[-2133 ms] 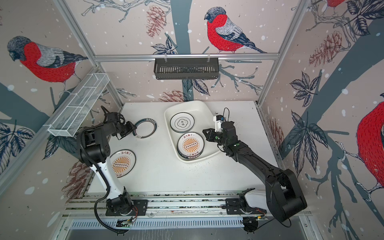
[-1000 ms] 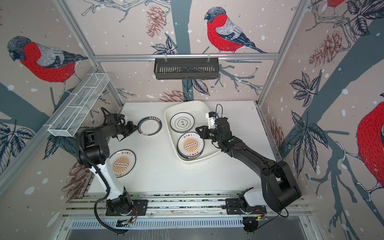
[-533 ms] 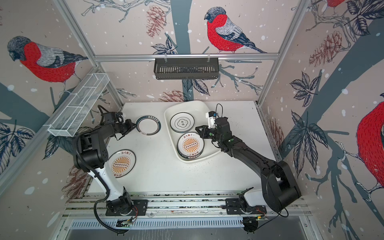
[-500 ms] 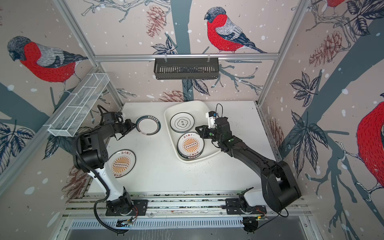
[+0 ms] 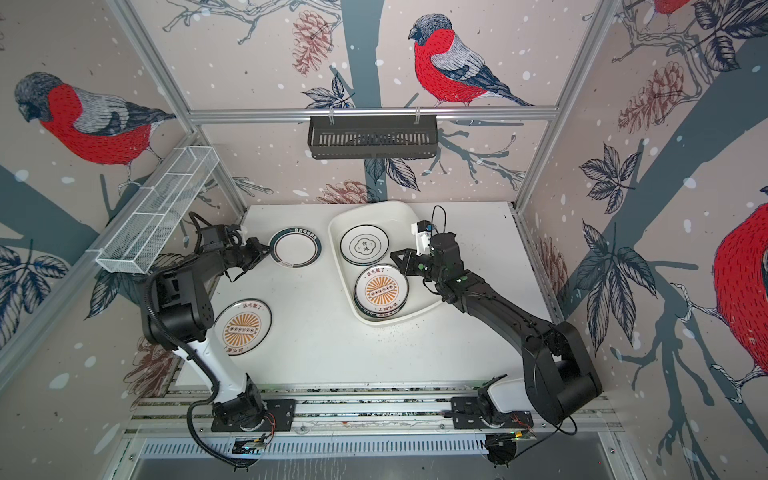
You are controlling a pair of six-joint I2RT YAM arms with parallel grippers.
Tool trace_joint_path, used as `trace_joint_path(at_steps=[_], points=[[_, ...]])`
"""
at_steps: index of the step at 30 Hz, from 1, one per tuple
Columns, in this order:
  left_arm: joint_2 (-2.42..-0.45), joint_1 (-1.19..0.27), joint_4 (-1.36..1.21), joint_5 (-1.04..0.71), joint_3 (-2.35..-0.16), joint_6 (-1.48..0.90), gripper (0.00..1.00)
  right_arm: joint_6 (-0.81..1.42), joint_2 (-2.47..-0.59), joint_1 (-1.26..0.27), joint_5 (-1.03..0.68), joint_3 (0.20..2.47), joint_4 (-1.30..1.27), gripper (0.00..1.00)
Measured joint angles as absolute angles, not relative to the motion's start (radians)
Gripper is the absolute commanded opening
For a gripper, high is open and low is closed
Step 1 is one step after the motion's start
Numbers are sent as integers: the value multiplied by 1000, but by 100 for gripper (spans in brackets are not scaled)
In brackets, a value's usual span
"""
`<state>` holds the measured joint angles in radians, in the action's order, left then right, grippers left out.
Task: Place the plates into the plastic bin on the countertop
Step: 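Close the left gripper on the plate rim and tilt the plate upright, then hold the upright plate with the left gripper while the right gripper approaches it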
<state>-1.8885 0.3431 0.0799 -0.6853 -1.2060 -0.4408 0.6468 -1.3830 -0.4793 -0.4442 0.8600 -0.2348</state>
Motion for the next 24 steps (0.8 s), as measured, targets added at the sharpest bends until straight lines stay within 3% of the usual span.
trace_joint_path(at_steps=[11,24], points=[[-1841,353,43,-745,-1189,-502,0,647,-1447,-490,-454,924,-231,25],[-1777,366,40,-785,-1158,-545,0,650,-1588,-550,-488,1083,-224,40]])
